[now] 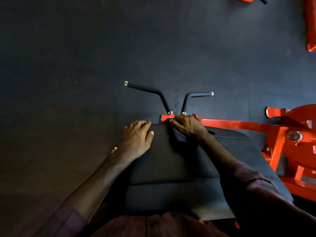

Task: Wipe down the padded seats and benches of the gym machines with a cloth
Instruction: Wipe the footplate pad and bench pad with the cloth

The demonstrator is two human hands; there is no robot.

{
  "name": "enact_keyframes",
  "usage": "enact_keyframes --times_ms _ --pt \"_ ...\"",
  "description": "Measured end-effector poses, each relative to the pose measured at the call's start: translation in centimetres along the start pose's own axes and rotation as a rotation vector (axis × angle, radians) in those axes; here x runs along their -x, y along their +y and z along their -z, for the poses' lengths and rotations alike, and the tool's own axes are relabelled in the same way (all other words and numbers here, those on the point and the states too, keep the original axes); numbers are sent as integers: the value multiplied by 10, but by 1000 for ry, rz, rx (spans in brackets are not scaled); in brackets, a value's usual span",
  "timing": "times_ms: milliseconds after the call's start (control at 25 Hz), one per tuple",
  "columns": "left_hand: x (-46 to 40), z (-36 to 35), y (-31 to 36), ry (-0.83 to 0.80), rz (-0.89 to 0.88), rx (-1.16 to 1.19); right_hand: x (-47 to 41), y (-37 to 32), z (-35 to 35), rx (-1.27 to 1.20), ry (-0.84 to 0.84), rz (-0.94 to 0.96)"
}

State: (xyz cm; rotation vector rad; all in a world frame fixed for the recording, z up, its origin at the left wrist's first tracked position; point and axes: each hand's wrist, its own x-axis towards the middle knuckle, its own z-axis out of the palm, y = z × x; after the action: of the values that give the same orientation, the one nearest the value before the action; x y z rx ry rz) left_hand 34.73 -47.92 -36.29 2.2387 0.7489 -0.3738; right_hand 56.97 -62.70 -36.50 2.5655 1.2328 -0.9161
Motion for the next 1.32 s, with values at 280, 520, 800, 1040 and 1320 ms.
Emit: enact_keyframes --times_ms 280,520,800,1040,1320 --pt "-26 -12 26 -71 -52 -206 -2 -6 -1 -43 -77 72" --pt "-38 -28 65 -107 -88 -230 9 53 4 -17 -97 -50" --pt "-62 -51 99 -149 -138 -261 14 119 2 -50 -113 -78" --pt "-81 -73 122 -139 -214 -252 19 110 -8 -55 -6 76" --pt "-87 -88 147 -121 -290 -276 28 174 -3 -28 -23 -127"
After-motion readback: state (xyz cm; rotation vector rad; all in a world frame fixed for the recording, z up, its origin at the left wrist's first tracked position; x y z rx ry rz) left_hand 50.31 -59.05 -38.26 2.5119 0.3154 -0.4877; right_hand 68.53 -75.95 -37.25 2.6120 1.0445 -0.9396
